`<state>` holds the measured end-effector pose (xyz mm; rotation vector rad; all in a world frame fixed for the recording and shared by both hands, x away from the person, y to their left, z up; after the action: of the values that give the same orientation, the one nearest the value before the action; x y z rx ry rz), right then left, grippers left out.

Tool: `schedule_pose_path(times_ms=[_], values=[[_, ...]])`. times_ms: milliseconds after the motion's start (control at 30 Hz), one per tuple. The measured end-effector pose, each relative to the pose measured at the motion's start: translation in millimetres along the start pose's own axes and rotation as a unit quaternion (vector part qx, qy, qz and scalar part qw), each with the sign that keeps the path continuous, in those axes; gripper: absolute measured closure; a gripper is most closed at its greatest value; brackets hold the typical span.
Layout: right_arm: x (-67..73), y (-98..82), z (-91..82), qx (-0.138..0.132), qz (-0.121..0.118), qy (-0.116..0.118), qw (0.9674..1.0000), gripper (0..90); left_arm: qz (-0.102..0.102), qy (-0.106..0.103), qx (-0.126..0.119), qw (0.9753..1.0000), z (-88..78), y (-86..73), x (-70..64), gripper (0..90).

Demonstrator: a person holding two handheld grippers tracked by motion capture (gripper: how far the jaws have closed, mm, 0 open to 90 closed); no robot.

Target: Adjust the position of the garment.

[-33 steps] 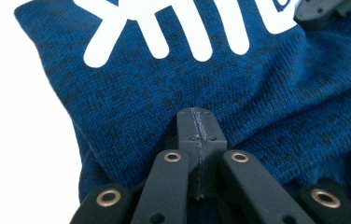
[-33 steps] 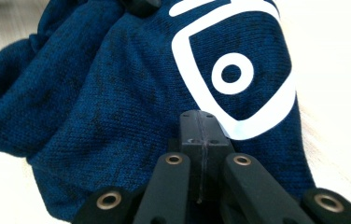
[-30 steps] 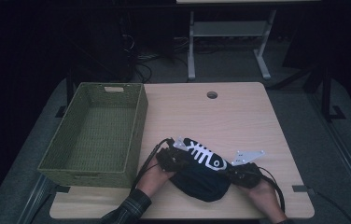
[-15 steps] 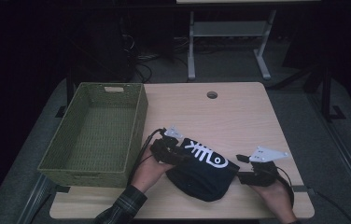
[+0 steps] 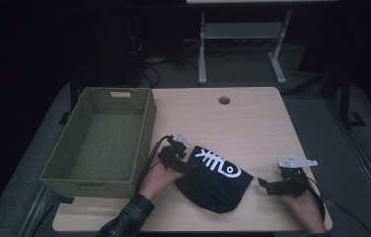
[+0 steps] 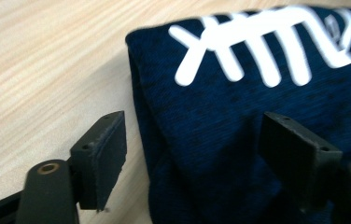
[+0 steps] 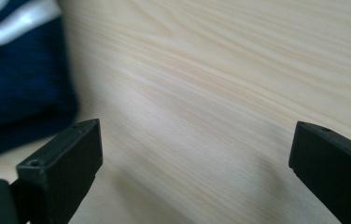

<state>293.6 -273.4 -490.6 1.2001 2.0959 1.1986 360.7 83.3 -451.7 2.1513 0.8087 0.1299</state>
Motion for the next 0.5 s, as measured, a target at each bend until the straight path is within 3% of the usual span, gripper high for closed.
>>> schedule_pose_path(times_ms=[100,500], values=[[-3.6,-3.6,5.2,0.014,0.003,-0.018,0.9997,1.8,-0.007,0.000,0.004,1.0000,5.4,-3.7,1.4,21.2],[-4.7,-3.9,7.1,0.021,0.004,-0.022,0.9995,1.7,0.006,-0.003,0.024,0.9997,16.4,-10.3,1.0,18.4]])
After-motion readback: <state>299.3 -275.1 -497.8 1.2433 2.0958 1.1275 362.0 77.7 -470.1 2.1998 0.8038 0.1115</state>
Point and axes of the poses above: each handheld gripper's, and its own axes: z roughly forward along the jaws, y roughly out of its top, x roughly to its left, the point moved 2 cm from there along z, roughly forward along the jaws, and after that the axes turned 11 degrees about -x, right-handed, at the moved point
